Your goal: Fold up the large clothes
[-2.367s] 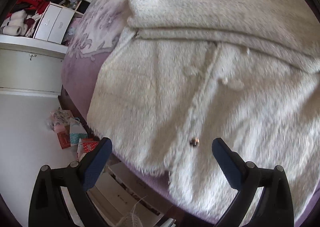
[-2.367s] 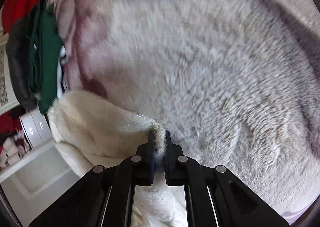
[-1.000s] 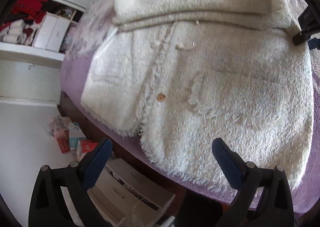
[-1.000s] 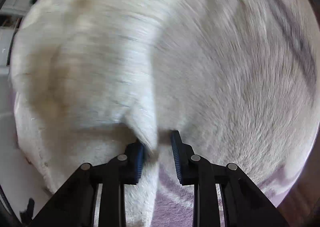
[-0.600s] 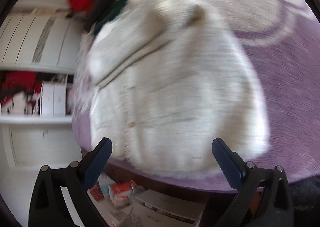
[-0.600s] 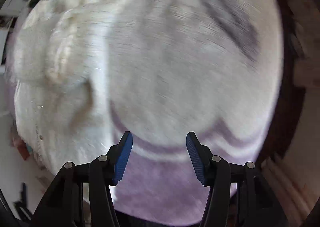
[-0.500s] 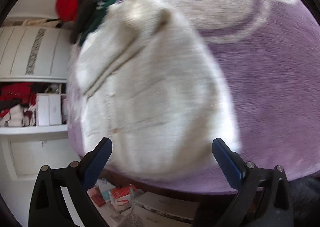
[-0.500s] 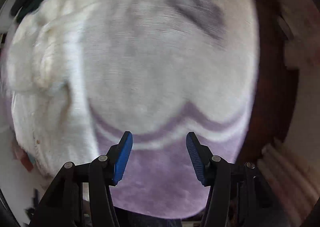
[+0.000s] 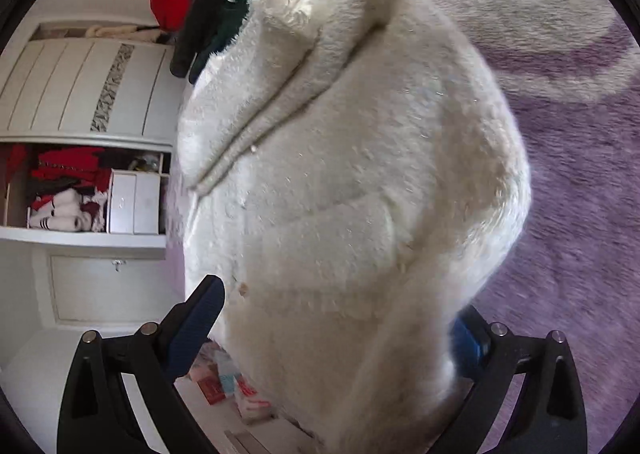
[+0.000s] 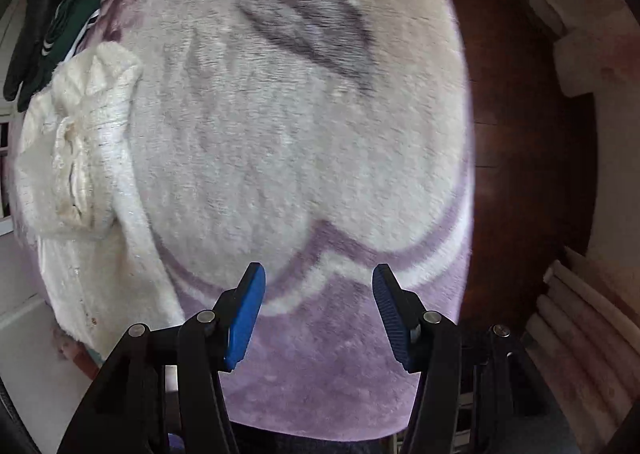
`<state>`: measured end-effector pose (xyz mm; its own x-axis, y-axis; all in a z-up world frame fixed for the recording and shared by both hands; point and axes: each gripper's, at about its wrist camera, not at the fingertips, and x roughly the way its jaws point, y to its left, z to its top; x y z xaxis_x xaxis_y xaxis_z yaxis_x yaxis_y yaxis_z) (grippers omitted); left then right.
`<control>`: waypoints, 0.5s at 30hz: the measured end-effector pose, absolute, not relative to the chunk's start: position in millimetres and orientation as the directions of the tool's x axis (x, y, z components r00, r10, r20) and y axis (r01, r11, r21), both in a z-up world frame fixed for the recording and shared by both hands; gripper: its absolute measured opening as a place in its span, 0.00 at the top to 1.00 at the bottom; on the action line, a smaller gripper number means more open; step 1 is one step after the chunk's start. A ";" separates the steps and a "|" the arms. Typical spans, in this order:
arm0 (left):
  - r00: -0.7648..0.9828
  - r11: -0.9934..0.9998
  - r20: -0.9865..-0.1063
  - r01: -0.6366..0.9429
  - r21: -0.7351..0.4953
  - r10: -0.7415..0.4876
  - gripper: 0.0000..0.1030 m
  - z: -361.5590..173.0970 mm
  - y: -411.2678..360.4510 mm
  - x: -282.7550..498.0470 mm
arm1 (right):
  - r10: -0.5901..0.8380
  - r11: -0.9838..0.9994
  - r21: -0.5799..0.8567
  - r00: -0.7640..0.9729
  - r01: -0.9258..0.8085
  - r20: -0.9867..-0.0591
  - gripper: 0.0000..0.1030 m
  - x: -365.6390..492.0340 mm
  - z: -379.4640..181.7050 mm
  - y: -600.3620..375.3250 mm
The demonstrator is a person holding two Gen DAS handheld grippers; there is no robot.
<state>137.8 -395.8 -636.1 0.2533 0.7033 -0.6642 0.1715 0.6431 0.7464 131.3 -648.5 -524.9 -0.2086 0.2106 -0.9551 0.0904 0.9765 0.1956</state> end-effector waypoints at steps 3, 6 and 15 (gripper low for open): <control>0.268 0.656 -0.685 0.202 0.727 0.678 0.23 -638.9 -395.5 134.6 | 0.279 0.960 0.266 -0.223 0.088 -0.934 0.44 142.0 -539.9 -621.4; 0.271 0.714 -0.746 0.223 0.664 0.609 0.78 -631.6 -402.6 125.0 | 0.409 0.912 0.399 -0.238 0.091 -0.881 0.40 161.8 -556.1 -603.0; 0.354 0.744 -0.730 0.125 0.656 0.584 0.88 -590.4 -387.4 115.6 | 0.756 0.638 0.768 -0.241 0.061 -0.609 0.00 221.8 -582.9 -503.2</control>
<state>115.6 -387.4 -590.4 0.3538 0.5842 -0.7304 0.1249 0.7444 0.6559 221.8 -503.2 -582.9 -0.2411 0.7558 -0.6088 0.0615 0.6380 0.7676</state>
